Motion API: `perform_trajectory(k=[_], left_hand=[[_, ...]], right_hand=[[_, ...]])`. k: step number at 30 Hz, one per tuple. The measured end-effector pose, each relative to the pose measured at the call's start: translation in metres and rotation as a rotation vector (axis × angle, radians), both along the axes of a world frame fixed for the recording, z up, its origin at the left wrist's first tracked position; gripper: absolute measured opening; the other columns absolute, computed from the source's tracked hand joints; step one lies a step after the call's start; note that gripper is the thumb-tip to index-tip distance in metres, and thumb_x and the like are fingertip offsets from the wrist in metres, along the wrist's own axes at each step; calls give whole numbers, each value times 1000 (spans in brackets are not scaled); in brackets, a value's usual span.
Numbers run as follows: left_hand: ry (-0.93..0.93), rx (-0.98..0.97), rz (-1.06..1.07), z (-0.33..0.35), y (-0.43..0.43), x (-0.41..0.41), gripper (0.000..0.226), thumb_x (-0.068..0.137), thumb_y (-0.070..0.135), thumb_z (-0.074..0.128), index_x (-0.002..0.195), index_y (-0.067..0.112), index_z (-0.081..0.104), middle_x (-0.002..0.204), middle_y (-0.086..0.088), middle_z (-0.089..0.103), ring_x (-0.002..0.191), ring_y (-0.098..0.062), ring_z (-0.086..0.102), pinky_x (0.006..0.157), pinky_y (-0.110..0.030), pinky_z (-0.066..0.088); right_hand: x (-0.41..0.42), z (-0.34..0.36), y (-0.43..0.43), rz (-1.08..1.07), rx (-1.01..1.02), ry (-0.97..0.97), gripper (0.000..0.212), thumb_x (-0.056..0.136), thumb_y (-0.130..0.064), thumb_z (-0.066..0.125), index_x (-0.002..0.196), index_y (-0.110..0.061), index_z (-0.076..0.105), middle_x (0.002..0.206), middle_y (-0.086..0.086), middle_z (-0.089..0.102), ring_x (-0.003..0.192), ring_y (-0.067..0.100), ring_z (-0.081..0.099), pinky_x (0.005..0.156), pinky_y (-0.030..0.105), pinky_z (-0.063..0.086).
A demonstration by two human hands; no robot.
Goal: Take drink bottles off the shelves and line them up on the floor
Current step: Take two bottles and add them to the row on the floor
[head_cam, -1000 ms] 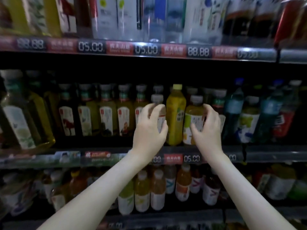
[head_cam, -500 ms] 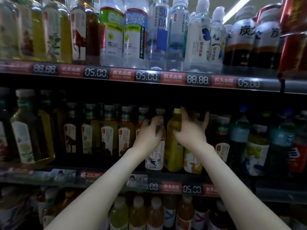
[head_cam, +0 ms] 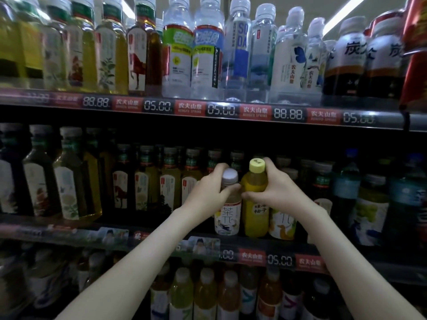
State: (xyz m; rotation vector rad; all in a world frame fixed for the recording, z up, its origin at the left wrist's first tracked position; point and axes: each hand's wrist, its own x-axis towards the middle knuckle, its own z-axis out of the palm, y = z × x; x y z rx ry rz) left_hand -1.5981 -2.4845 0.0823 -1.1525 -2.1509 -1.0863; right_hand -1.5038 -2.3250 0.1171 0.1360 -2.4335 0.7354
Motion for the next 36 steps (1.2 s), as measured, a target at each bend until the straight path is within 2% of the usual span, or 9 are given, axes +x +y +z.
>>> perform_trajectory(k=[5, 7, 10, 16, 22, 26, 29, 33, 36], left_hand=[[75, 187, -18, -2, -19, 15, 54, 91, 38, 58, 135, 13, 40, 115, -5, 62, 102, -20, 60, 73, -21, 45], [184, 264, -26, 7, -31, 23, 55, 89, 40, 59, 132, 9, 43, 108, -1, 61, 96, -17, 61, 70, -16, 42], [303, 360, -24, 21, -50, 39, 56, 84, 43, 58, 126, 6, 48, 97, 8, 55, 82, -9, 57, 63, -11, 41], [202, 396, -105, 11, -68, 70, 54, 82, 46, 62, 122, 12, 50, 93, 11, 58, 78, -3, 56, 67, -9, 47], [251, 295, -183, -55, -69, 107, 50, 87, 50, 56, 122, 16, 45, 102, 10, 57, 88, 3, 56, 69, -3, 46], [41, 141, -219, -103, -61, 137, 50, 84, 67, 49, 120, 34, 44, 101, 24, 59, 89, 11, 58, 69, -1, 43], [-259, -72, -258, -144, -35, 163, 41, 77, 70, 55, 109, 51, 39, 97, 24, 61, 92, 6, 60, 72, -13, 48], [-558, -304, -228, -215, 8, 197, 37, 78, 52, 69, 103, 42, 43, 92, 17, 65, 86, 1, 60, 74, -25, 51], [-748, -464, -195, -284, 37, 222, 38, 77, 49, 70, 98, 37, 40, 90, 15, 64, 85, -6, 61, 70, -24, 48]], right_hand=[[23, 2, -16, 0, 147, -57, 48, 65, -25, 85, 103, -25, 56, 102, -8, 51, 97, 9, 53, 80, 25, 43], [30, -2, -22, -61, 182, 5, 41, 66, -27, 85, 95, -22, 57, 97, -9, 51, 95, 11, 52, 76, 22, 41], [45, -3, -26, -199, 94, 118, 38, 67, -31, 85, 90, -18, 58, 91, -10, 51, 90, 9, 52, 69, 14, 37], [86, -3, -37, -305, -34, 221, 52, 64, -37, 85, 104, -20, 57, 100, -7, 59, 92, 8, 56, 77, 22, 46], [132, -31, -25, -285, -113, 59, 40, 64, -38, 85, 92, -24, 59, 88, -12, 63, 80, -4, 60, 62, 8, 44], [155, -86, -2, -246, -187, -106, 35, 62, -30, 87, 85, -17, 63, 84, -9, 67, 76, -6, 60, 63, 8, 44], [168, -139, 17, -248, -202, -261, 35, 62, -27, 86, 84, -11, 65, 85, -2, 66, 77, 3, 61, 71, 24, 49], [194, -218, 46, -233, -263, -428, 40, 65, -21, 84, 92, -1, 62, 94, 2, 59, 89, 15, 57, 79, 30, 45], [216, -297, 75, -262, -329, -536, 42, 65, -20, 84, 95, -2, 62, 93, 2, 55, 94, 18, 54, 76, 28, 41]])
